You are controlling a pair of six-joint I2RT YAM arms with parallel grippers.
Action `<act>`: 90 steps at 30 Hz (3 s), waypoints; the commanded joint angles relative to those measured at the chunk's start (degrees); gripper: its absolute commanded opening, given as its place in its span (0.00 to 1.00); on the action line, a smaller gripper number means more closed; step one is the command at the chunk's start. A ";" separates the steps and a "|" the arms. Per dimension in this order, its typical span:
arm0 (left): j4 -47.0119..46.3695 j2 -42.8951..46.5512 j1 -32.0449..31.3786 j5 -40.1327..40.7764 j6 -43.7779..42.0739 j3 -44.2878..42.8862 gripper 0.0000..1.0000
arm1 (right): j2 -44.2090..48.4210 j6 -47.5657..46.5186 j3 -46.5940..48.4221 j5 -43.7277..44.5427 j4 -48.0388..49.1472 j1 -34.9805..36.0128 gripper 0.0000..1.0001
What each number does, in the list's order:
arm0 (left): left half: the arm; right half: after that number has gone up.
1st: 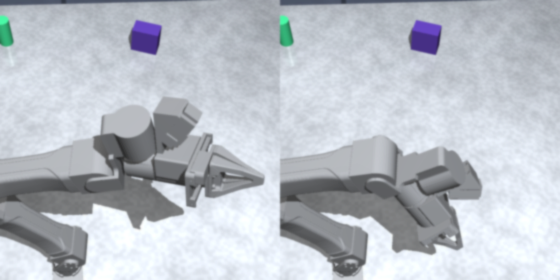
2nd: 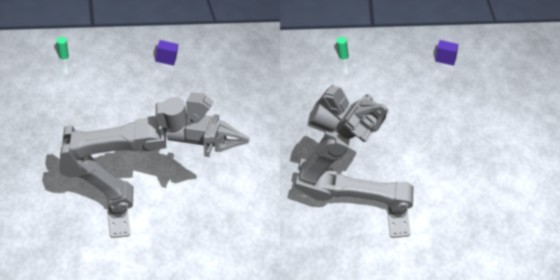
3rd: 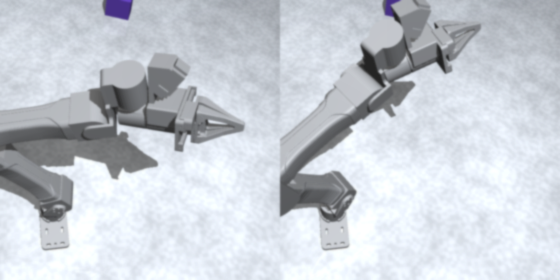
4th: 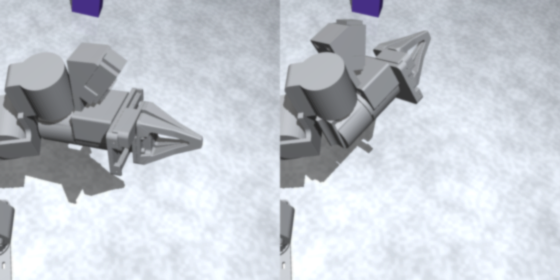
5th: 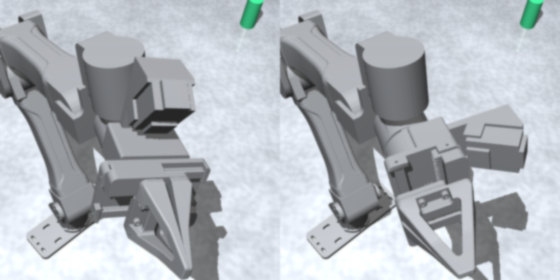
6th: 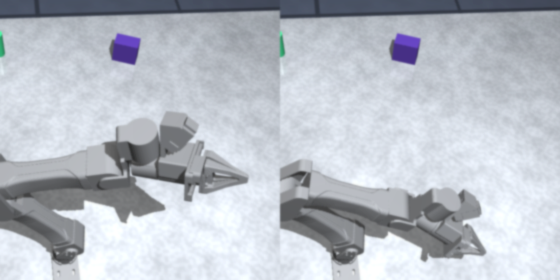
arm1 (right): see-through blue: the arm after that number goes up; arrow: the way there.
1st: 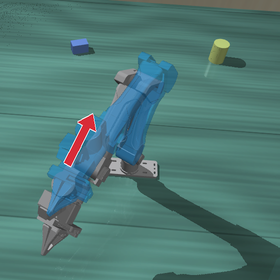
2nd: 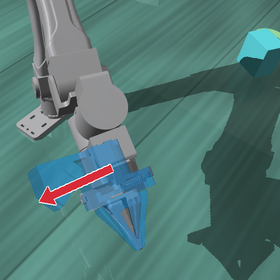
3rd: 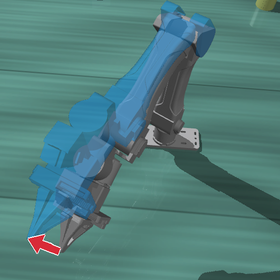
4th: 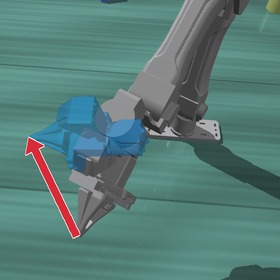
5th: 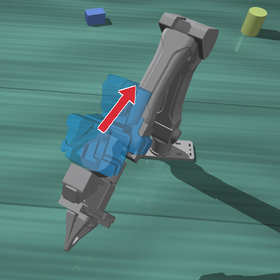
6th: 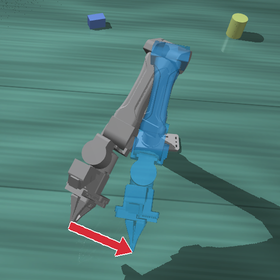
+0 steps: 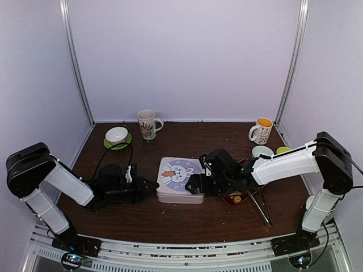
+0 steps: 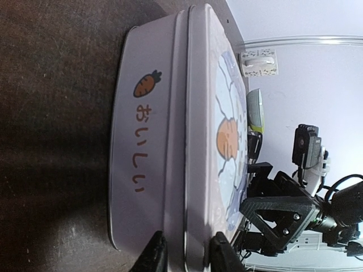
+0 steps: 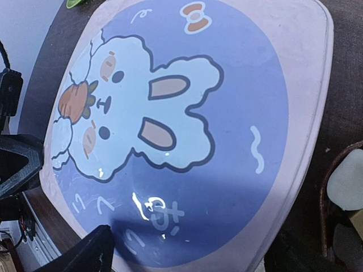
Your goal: Pack the chocolate
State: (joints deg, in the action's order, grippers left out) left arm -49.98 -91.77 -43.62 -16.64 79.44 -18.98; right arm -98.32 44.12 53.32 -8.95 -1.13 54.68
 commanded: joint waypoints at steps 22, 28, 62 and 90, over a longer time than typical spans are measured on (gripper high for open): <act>12.48 -4.32 -7.99 -4.60 -0.83 -3.84 0.34 | -5.89 -11.02 11.61 -8.07 -6.81 7.43 0.96; 12.90 -5.35 -9.02 -4.81 -0.37 -3.84 0.29 | -7.27 -12.48 13.80 -7.78 -9.13 7.95 0.96; 28.13 -7.64 -15.90 -4.26 -2.07 -2.64 0.34 | -7.51 -11.32 8.79 -3.32 -7.91 9.95 1.00; 60.63 11.97 -17.31 9.03 -13.79 -14.28 0.52 | 4.79 -8.35 0.37 -3.22 0.31 7.43 1.00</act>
State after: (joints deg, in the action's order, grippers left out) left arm -10.04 -83.40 -57.84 -1.45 71.33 -31.68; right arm -97.12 38.35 55.48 -4.19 -9.54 60.10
